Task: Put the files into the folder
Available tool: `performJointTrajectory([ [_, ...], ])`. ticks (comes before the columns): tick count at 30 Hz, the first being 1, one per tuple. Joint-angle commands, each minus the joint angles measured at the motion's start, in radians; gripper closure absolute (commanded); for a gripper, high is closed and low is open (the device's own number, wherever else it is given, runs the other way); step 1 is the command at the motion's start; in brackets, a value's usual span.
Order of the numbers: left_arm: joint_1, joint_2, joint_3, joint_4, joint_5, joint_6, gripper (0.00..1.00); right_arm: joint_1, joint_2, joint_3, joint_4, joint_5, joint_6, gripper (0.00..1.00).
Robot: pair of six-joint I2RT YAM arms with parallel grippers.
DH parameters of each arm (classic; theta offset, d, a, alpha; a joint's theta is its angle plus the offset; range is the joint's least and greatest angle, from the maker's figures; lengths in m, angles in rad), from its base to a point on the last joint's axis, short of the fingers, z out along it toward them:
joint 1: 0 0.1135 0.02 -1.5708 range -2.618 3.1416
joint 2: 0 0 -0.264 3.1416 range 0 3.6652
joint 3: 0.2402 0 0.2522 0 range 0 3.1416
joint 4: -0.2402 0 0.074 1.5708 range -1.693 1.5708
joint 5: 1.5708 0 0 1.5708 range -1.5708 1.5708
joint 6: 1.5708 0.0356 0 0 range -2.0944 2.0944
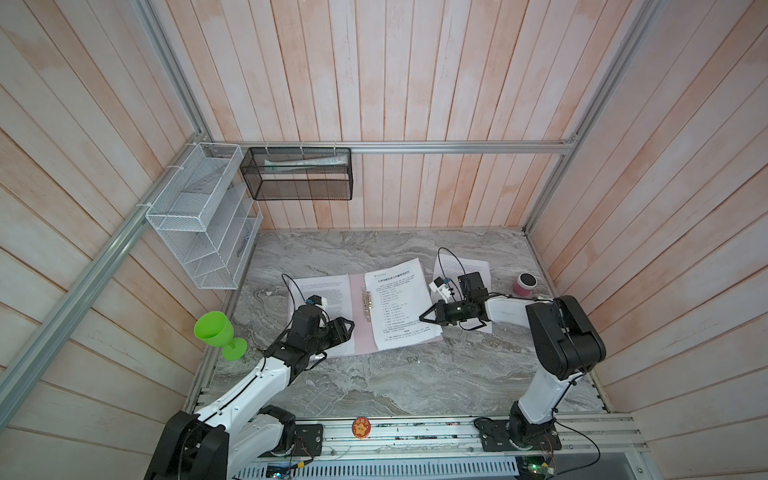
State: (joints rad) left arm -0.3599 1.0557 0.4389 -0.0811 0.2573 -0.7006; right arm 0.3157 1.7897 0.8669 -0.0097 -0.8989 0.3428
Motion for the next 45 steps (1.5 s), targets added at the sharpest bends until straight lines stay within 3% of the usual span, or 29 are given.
performJointTrajectory([
  [1,0.004,-0.007,-0.015,0.014,0.004,0.006,0.32,0.027,0.016,0.011,0.057,0.019,0.053,1.0],
  [11,0.006,0.002,-0.017,0.019,0.004,0.007,0.32,0.036,0.016,0.014,0.048,0.033,0.063,0.99],
  [17,0.004,0.003,-0.013,0.02,0.008,0.007,0.32,0.037,0.005,0.039,-0.007,0.068,0.041,0.5],
  [20,0.005,-0.004,-0.009,0.012,0.002,0.012,0.32,0.037,-0.024,0.038,-0.037,0.087,0.037,0.39],
  [24,0.005,-0.01,-0.003,0.012,-0.002,0.013,0.31,0.037,-0.07,0.059,-0.151,0.169,0.014,0.38],
  [34,0.004,0.006,0.099,-0.026,-0.018,0.055,0.31,0.017,-0.275,0.079,-0.513,0.556,-0.042,0.36],
  [42,-0.016,0.171,0.262,0.027,0.021,0.073,0.3,-0.133,-0.482,0.027,-0.274,0.55,0.022,0.37],
  [45,-0.069,0.235,0.348,-0.016,-0.054,0.104,0.18,-0.141,-0.52,0.019,-0.161,0.611,0.033,0.38],
])
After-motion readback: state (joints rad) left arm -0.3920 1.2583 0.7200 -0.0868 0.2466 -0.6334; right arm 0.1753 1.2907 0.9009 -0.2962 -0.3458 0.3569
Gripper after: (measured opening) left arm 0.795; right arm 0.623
